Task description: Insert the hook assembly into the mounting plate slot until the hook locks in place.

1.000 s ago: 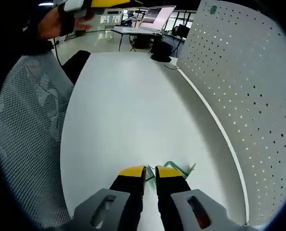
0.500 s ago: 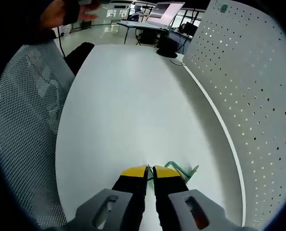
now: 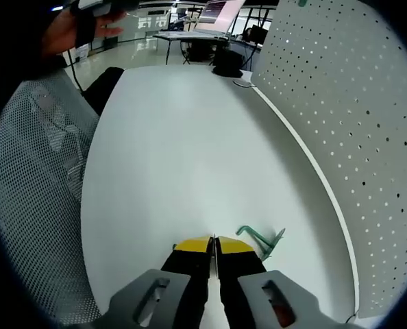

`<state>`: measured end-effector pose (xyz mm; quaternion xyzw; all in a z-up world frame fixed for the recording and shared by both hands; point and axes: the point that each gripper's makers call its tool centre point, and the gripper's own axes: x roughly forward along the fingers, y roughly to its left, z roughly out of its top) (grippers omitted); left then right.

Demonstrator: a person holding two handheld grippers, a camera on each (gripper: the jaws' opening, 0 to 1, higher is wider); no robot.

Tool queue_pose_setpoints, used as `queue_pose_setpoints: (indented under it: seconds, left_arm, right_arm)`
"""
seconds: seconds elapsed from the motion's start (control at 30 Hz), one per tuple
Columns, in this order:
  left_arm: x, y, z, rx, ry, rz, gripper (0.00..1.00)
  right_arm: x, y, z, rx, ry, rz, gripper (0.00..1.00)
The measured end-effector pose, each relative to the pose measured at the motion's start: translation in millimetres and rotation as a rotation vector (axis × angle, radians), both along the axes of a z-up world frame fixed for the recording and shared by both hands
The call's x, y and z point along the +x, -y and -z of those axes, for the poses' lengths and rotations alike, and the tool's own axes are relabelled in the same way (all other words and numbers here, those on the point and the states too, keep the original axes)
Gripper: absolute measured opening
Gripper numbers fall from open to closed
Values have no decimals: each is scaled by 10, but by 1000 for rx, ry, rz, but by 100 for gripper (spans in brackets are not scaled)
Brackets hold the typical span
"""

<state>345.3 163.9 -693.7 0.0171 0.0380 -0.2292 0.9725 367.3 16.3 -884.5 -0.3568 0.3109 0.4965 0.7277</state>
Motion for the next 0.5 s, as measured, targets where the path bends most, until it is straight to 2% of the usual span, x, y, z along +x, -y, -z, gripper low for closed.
queue_pose_setpoints:
  seconds: [0.23, 0.5]
  left_arm:
    - [-2, -4, -10, 0, 3, -2, 27]
    - [-5, 18, -12, 5, 5, 7, 26]
  right_arm:
    - [14, 17, -18, -12, 13, -4, 0]
    - [73, -19, -251, 57, 42, 42, 0]
